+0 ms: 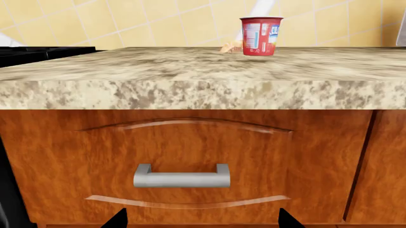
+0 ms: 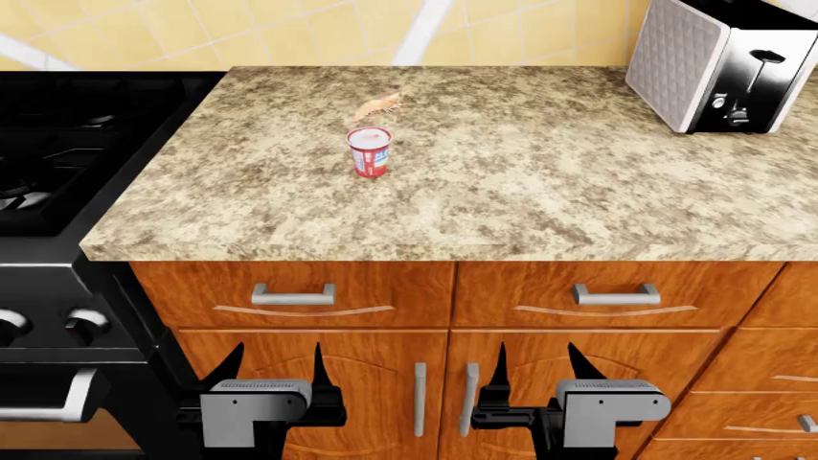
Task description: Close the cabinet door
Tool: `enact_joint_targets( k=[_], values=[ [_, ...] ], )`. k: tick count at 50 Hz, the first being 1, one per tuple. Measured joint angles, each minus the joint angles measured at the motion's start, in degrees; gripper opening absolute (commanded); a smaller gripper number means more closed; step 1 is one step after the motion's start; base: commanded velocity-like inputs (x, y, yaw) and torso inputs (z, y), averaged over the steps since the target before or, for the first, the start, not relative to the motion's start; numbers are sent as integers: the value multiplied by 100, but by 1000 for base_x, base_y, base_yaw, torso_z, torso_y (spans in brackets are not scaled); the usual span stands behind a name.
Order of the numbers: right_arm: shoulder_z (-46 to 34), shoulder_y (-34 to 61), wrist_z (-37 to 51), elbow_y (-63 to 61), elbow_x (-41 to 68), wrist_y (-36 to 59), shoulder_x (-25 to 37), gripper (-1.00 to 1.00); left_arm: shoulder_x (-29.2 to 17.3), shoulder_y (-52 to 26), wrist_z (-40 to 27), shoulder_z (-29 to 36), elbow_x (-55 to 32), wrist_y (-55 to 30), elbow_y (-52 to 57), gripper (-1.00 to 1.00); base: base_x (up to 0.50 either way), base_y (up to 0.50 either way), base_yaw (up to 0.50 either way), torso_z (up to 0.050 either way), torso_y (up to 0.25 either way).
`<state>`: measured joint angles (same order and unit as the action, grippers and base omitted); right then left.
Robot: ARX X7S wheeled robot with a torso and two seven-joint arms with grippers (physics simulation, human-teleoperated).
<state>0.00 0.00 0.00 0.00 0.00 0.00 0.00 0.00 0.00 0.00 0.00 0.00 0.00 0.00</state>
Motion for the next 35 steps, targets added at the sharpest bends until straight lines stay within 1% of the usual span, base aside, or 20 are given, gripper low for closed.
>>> enact_joint_targets(
  k=[25, 35],
  values=[
    [-356, 75, 302, 282, 287, -248, 283, 100, -283, -2, -316, 322, -323, -48, 86, 100, 0, 0, 0, 0, 0],
    [-504, 24, 431, 23, 210, -391, 431, 100, -395, -20, -387, 309, -523, 337, 505, 100, 0, 0, 0, 0, 0]
  ],
)
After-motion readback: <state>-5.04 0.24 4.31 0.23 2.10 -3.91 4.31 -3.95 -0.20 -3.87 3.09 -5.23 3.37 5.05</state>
